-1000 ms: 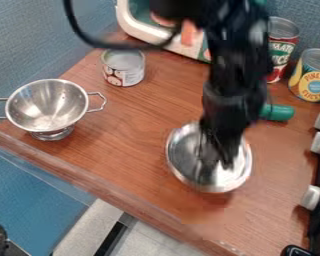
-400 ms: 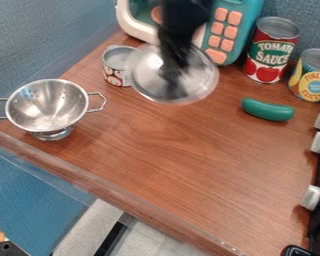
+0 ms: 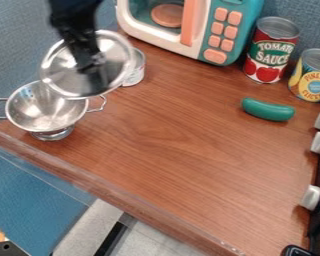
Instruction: Grabs the pot lid and cover the pot
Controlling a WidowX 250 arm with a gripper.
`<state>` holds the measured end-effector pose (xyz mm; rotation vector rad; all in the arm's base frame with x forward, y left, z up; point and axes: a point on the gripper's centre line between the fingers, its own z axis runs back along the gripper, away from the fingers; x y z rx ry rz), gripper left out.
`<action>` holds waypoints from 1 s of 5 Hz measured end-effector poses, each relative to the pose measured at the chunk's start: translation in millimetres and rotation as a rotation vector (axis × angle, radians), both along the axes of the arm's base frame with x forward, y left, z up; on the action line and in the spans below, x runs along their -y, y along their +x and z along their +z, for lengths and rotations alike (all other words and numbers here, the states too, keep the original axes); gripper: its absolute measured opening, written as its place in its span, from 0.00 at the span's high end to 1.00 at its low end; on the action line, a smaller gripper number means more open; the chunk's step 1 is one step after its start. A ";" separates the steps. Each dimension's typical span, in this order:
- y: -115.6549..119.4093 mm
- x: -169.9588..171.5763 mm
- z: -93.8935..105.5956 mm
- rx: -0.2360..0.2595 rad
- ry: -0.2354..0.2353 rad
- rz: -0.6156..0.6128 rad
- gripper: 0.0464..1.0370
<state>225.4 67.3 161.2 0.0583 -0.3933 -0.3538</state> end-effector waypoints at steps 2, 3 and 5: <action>6.7 -31.6 -47.7 -0.246 -0.011 0.057 0.99; 13.2 -39.9 -63.1 -0.344 -0.005 0.066 0.99; 15.7 -41.7 -79.2 -0.415 0.044 0.029 0.99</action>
